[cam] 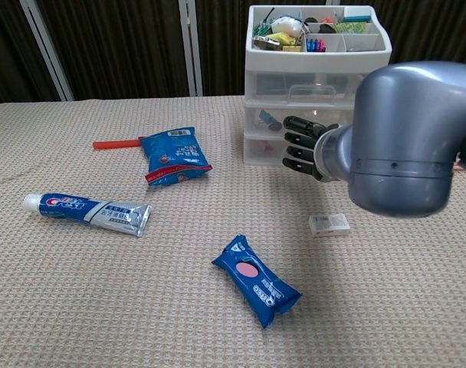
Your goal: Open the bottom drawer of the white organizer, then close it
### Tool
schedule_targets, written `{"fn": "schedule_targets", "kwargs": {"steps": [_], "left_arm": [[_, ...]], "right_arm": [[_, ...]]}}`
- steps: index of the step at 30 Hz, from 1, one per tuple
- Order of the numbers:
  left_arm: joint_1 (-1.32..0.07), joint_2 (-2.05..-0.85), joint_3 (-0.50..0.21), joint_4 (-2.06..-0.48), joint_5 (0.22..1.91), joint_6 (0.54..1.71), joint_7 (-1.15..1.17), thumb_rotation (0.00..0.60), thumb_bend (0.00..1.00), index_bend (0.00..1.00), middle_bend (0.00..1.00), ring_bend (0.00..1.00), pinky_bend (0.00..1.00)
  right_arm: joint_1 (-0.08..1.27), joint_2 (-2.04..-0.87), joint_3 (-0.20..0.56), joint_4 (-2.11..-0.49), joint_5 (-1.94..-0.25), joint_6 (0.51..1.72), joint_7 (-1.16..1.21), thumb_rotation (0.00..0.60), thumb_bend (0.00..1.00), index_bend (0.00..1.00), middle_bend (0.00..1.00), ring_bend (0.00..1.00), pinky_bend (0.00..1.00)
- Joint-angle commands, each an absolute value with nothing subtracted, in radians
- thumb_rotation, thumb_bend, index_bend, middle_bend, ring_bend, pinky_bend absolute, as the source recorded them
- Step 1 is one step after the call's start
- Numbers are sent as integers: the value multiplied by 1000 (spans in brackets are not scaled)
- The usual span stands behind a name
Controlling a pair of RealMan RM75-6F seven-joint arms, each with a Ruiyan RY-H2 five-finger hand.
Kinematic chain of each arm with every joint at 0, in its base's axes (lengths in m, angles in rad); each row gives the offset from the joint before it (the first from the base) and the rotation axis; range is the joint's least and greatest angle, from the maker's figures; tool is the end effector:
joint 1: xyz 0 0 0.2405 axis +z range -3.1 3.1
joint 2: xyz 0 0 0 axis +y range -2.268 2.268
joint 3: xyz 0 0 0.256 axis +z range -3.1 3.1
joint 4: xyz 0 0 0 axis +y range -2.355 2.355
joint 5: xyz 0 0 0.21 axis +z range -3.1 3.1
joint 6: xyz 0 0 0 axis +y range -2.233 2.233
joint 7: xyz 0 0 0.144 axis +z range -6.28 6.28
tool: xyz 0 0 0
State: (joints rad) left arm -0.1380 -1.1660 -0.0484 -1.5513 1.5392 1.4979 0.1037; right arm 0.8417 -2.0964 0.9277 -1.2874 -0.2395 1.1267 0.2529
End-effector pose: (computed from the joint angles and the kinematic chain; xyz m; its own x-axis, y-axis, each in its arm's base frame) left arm -0.3031 0.1976 0.1489 0.5006 -0.0416 0.8647 0.8601 -0.0894 -0.5022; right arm -0.0757 -0.3837 -0.0827 -0.9140 0.2707 0.3021 -0.1343 0.5007 -0.8551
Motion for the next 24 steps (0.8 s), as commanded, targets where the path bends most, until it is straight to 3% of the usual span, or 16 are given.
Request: {"fn": "schedule_targets", "kwargs": {"steps": [1,24], "left_arm": [[-139,-1165,-48,-1552,1538,1495,102,600,109,33,0,0,0],[-141,-1160,-47,-1562,1537,1489,94,600,109,35,0,0,0]], "right_arm": [[838,-2098,927,-1289,-239,1135,253,600,460,263,775,777,726],[846,-2099,967,-1286,-181,1076,243,600,461,308,776,777,726]]}}
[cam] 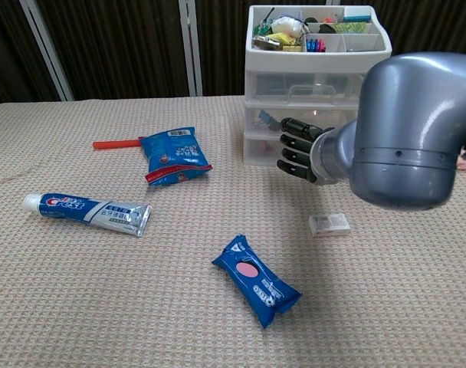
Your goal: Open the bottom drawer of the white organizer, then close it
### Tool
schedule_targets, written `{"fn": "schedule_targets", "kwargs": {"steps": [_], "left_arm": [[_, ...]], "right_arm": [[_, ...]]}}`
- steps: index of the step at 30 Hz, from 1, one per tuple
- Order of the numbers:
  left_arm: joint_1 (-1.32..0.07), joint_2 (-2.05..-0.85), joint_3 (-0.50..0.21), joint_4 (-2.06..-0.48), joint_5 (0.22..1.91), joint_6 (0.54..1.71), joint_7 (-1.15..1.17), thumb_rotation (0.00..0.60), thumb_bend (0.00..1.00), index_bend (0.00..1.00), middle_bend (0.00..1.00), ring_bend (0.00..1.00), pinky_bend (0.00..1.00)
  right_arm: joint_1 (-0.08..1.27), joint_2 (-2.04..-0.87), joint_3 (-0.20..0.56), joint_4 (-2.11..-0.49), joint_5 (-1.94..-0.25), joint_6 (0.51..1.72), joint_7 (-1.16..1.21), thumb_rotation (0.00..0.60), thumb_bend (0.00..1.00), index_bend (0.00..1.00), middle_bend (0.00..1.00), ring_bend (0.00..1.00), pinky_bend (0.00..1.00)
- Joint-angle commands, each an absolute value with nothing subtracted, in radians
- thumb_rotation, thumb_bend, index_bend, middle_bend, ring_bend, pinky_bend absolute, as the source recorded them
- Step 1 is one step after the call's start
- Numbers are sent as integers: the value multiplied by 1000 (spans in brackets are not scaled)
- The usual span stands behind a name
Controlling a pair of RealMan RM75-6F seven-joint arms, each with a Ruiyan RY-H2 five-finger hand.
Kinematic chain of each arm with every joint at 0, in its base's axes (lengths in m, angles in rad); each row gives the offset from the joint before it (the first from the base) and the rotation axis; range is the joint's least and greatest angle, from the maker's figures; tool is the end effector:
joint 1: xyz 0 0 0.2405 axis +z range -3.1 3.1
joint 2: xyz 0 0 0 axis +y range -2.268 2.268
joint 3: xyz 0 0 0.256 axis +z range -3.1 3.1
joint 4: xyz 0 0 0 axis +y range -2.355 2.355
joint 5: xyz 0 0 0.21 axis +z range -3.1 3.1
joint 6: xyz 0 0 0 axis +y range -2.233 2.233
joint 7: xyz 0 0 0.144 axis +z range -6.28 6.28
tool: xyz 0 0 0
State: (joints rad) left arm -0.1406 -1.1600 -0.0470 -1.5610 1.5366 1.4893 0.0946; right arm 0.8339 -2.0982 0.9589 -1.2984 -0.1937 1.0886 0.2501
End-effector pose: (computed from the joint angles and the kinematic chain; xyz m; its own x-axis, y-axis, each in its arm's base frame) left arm -0.3022 0.1980 0.1487 0.4903 -0.0315 0.8710 0.8664 -0.0911 -0.4910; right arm -0.0718 -0.3839 -0.0847 -0.9294 0.2767 0.2444 -0.0669 0.5248 -0.8486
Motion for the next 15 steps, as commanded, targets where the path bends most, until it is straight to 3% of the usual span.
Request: {"fn": "schedule_targets", "kwargs": {"steps": [1,9,15], "left_arm": [[-140,-1158,-46,-1563,1536,1488,94,600,109,35,0,0,0],[-141,-1153,-44,-1568,1537,1484,87,600,110,36,0,0,0],[-140,-1153,-43,-1570,1538,1486,87,600,109,40,0,0,0]], "right_arm": [[855,-2099,969,-1276,-178,1066,238,600,462,315,775,777,726],[883,-2105,976,-1255,-147,1055,224,600,473,412,776,777,726],[862,-2108,952,-1289,-135,1065,222,600,473,432,775,777,727]]}}
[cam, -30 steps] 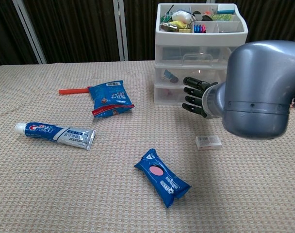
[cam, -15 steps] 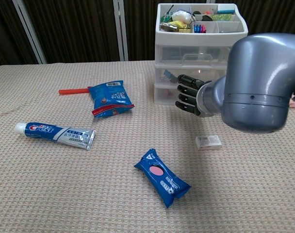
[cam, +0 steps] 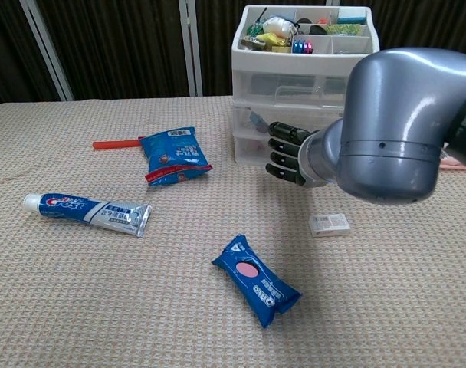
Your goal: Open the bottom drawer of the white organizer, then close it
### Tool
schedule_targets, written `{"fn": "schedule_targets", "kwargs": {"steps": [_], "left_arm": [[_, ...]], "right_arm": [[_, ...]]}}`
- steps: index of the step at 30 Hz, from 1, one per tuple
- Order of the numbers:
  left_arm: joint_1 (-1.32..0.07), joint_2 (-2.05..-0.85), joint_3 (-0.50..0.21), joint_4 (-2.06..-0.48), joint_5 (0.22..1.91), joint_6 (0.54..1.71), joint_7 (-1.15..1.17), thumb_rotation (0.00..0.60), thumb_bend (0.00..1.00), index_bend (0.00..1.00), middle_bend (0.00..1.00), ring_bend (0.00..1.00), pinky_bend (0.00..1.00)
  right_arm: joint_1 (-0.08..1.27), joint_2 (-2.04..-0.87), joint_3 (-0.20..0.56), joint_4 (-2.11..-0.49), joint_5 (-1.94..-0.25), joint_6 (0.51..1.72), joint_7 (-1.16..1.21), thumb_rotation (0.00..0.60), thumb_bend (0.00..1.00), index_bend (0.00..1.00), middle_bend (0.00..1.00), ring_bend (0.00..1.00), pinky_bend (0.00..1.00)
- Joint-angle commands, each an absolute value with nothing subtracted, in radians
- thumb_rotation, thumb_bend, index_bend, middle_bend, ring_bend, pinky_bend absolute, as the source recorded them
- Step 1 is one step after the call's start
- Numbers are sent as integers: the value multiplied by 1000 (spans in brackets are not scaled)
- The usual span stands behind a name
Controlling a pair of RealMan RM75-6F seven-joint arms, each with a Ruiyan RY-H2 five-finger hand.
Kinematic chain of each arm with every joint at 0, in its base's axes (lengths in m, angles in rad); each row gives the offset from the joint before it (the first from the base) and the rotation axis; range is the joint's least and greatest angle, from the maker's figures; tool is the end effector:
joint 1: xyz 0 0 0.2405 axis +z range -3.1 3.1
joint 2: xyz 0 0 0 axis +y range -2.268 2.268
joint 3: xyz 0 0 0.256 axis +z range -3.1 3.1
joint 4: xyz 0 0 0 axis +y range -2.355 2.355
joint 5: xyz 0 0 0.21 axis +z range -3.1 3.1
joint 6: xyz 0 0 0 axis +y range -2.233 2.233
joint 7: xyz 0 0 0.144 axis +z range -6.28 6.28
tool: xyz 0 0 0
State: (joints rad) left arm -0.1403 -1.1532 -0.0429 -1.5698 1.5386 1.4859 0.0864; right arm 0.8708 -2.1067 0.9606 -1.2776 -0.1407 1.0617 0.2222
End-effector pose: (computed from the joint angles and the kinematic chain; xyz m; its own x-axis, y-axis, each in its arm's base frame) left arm -0.3014 0.1969 0.1490 0.4825 -0.0231 0.8756 0.8709 -0.0942 -0.4824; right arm -0.0603 -0.3828 -0.0944 -0.9382 0.2426 0.2469 -0.0694 0.5669 -0.8208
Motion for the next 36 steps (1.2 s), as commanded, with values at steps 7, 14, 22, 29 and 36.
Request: {"fn": "schedule_targets", "kwargs": {"steps": [7,14,22,29,36], "left_arm": [[-138,-1155,-41,-1573,1540,1488,94,600,109,49,0,0,0],[-138,-1161,-37,-1568,1550,1493,104,600,109,49,0,0,0],[-134,-1167,-40,-1563,1550,1504,113,600,110,50,0,0,0],[-132,-1173,-42,-1555,1556,1515,115,600,111,51,0,0,0],[-129,-1174,-41,-1550,1559,1522,112,600,111,50,0,0,0]], "right_arm": [[803,-2097,902,-1373,-125,1078,213,600,473,450,775,777,726],[749,-2075,840,-1477,-168,1116,201,600,474,335,772,775,726],[700,-2038,778,-1590,-165,1135,155,600,473,214,768,769,726],[656,-2002,713,-1715,-198,1186,120,600,463,168,762,764,718],[615,-1899,575,-1864,-368,1287,-6,600,410,164,747,754,714]]}}
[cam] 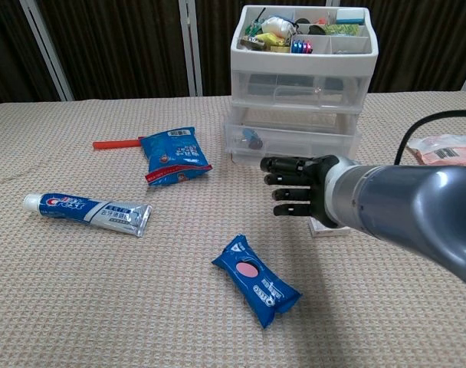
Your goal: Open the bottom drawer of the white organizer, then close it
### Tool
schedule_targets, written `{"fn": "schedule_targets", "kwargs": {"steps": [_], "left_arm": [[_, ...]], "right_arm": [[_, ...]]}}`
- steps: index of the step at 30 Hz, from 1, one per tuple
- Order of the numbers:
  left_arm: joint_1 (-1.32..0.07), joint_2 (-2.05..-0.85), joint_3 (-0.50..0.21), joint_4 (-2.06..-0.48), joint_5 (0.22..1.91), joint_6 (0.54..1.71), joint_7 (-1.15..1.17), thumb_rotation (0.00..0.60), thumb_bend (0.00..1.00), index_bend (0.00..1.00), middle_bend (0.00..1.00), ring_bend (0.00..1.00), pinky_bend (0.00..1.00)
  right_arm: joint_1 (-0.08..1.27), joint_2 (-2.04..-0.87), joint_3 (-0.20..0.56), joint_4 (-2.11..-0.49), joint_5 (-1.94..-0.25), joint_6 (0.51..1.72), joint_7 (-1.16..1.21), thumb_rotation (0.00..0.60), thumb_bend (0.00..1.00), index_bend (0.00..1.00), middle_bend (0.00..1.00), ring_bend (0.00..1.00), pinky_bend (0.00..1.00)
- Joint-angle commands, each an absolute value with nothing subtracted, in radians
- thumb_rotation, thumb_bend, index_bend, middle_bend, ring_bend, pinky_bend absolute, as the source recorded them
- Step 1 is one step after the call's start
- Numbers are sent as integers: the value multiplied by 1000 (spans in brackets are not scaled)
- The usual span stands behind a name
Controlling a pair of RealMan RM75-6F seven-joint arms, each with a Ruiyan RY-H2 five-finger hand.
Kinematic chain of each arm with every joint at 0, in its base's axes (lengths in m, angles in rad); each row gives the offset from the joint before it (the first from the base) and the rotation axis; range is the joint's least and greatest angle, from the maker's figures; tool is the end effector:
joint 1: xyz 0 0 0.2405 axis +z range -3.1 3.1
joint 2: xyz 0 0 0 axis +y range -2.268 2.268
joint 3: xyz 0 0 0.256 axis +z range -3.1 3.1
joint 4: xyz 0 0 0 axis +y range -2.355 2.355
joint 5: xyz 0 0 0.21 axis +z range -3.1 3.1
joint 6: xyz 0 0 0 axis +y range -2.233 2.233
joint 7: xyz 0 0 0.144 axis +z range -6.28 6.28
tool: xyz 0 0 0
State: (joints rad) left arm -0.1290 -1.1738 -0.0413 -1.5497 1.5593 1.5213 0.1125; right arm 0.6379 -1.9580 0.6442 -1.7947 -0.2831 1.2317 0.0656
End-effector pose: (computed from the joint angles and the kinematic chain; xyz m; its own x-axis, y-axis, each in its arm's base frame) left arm -0.3011 0.1930 0.1474 0.5025 -0.0556 0.8628 0.8570 -0.0997 -0.5056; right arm -0.0630 -0.2941 -0.0691 -0.8969 -0.0645 0.4375 -0.3897 0.5830 -0.7129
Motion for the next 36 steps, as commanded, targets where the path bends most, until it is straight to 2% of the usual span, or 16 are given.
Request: {"fn": "schedule_targets", "kwargs": {"steps": [1,6,13,19,23,28,36], "left_arm": [[-128,-1174,-41,-1550,1560,1522,112,600,111,51,0,0,0],[-129,-1173,-40,-1555,1559,1518,114,600,112,51,0,0,0],[-129,-1177,-42,-1554,1557,1518,126,600,113,51,0,0,0],[-129,-1179,-42,-1555,1555,1518,127,600,112,52,0,0,0],[-129,-1178,-42,-1555,1555,1518,124,600,112,53,0,0,0],[-130,-1177,-42,-1558,1551,1511,118,600,114,54,0,0,0],[-132,-1175,-42,-1564,1545,1502,119,600,113,55,0,0,0]], "right_arm": [[612,-1877,555,-1883,-393,1303,-37,600,390,163,746,754,714],[610,-1707,454,-1968,-486,1336,-249,600,318,159,744,753,714],[608,-1600,383,-1960,-618,1370,-372,600,310,159,744,753,714],[633,-1596,361,-1905,-649,1373,-439,600,310,199,744,752,714],[656,-1623,358,-1834,-642,1376,-480,600,311,248,744,753,714],[672,-1658,349,-1752,-650,1370,-493,600,324,262,744,752,714],[690,-1721,343,-1624,-691,1355,-481,600,375,329,744,752,714]]}}
